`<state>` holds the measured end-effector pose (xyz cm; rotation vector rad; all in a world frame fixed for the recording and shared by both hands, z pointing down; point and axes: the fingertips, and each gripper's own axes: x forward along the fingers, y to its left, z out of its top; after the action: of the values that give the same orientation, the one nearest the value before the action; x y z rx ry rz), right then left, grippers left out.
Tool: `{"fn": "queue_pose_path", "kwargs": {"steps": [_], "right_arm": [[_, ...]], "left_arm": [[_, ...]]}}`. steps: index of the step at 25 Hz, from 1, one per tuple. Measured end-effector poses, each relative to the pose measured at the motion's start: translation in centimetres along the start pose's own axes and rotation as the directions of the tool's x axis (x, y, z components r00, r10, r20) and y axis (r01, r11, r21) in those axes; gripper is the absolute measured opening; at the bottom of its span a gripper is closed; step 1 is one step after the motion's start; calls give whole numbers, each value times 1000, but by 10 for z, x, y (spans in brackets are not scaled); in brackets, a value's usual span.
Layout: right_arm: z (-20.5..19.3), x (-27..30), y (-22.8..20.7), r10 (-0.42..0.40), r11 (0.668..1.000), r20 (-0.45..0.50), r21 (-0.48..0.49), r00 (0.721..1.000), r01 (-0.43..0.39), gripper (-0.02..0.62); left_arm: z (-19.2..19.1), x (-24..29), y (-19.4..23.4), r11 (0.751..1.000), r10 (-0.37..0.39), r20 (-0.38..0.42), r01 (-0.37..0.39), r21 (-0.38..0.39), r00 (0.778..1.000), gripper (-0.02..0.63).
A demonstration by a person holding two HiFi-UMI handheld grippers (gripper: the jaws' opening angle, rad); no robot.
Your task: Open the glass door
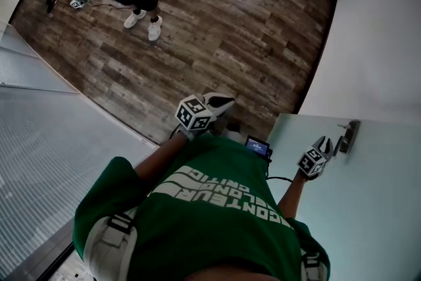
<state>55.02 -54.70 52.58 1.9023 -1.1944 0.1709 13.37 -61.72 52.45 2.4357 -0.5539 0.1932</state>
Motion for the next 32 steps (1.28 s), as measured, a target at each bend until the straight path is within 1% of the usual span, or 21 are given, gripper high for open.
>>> {"fn": "queue_pose_path", "kwargs": {"steps": [2, 4, 7, 9, 12, 17, 20, 24, 29, 31, 32], "right_arm": [[28, 3, 22, 96, 995, 87, -37, 992, -93, -5], [51, 2, 45, 195, 980, 162, -77, 967, -185, -8], [88, -9, 74, 317, 948, 242, -115, 917, -298, -8], [108, -17, 90, 382, 924, 289, -118, 878, -363, -8], [134, -29, 110, 463, 883, 358, -107, 811, -457, -8], [157, -45, 139, 587, 788, 416, -100, 694, -607, -8], [169, -50, 152, 636, 740, 441, -118, 633, -662, -8], [178, -58, 168, 688, 690, 446, -157, 573, -706, -8], [184, -68, 184, 745, 631, 432, -210, 508, -747, -8], [182, -70, 187, 763, 612, 422, -230, 490, -756, -8], [180, -69, 188, 771, 606, 412, -238, 486, -759, -8]], "left_arm": [[5, 3, -1, 1000, 15, 14, -15, 3, 1000, 9], [12, 6, -2, 999, 30, 28, -30, 13, 999, 9], [23, 9, -2, 998, 51, 54, -52, 23, 997, 9], [29, 11, -4, 998, 64, 72, -66, 23, 995, 9], [34, 13, -9, 996, 79, 90, -82, 29, 993, 9], [36, 21, -18, 994, 93, 103, -98, 42, 990, 9], [40, 27, -18, 993, 100, 110, -107, 59, 989, 9], [46, 28, -19, 990, 112, 127, -121, 68, 986, 9], [45, 24, -18, 988, 139, 140, -147, 51, 980, 9], [43, 24, -20, 987, 148, 142, -155, 44, 979, 9], [42, 24, -20, 986, 151, 144, -159, 42, 978, 9]]}}
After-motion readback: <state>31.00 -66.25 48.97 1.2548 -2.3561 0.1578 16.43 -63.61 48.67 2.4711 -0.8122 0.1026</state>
